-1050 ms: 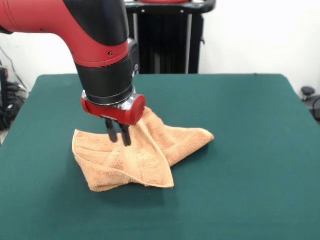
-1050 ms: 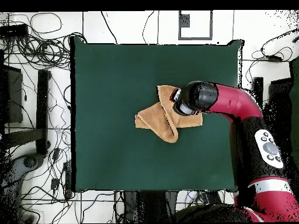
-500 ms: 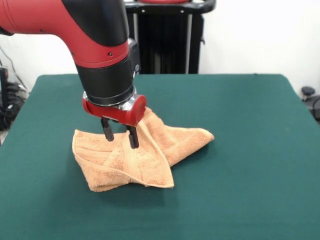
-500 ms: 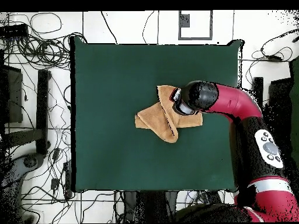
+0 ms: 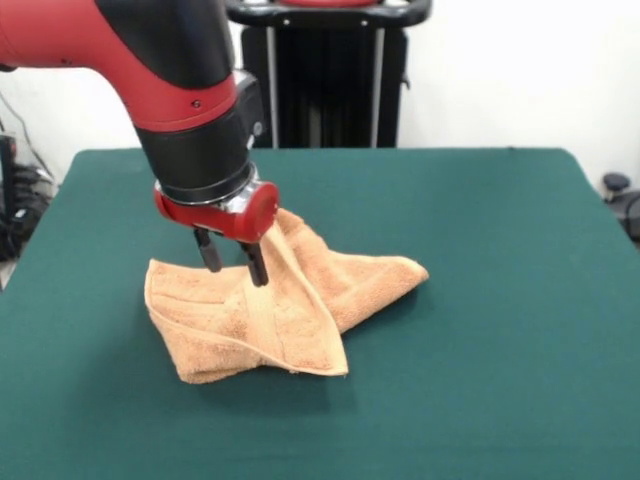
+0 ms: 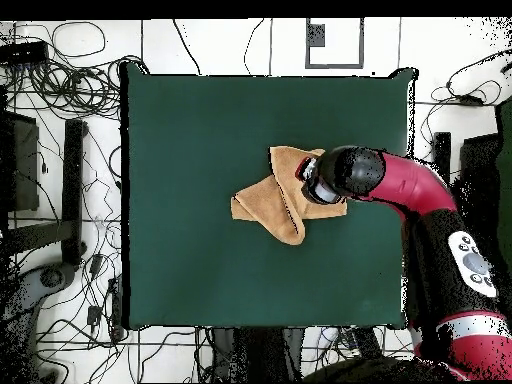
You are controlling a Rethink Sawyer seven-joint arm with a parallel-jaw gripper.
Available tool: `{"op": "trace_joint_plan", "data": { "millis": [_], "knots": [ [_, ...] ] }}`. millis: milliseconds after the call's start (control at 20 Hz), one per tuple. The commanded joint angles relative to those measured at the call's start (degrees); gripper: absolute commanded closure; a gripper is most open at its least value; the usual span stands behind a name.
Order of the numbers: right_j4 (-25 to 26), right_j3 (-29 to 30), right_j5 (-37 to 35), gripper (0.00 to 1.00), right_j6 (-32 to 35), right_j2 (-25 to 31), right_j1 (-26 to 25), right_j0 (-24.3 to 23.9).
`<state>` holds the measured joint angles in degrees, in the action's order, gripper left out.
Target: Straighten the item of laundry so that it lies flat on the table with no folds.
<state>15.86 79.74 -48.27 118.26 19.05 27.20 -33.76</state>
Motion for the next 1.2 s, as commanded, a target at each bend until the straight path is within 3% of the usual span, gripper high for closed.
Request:
{"op": "trace_joint_plan", "data": {
  "millis": [50,500,1200],
  "knots": [
    [-1.0,8.8,-2.5,0.0,-10.5,7.4,-3.0,-1.5],
    [-1.6,12.6,-3.3,0.0,-11.3,11.3,-2.6,-4.1],
    [-2.9,11.7,-6.2,0.0,-8.7,13.7,-4.3,-3.1]
  ]
}}
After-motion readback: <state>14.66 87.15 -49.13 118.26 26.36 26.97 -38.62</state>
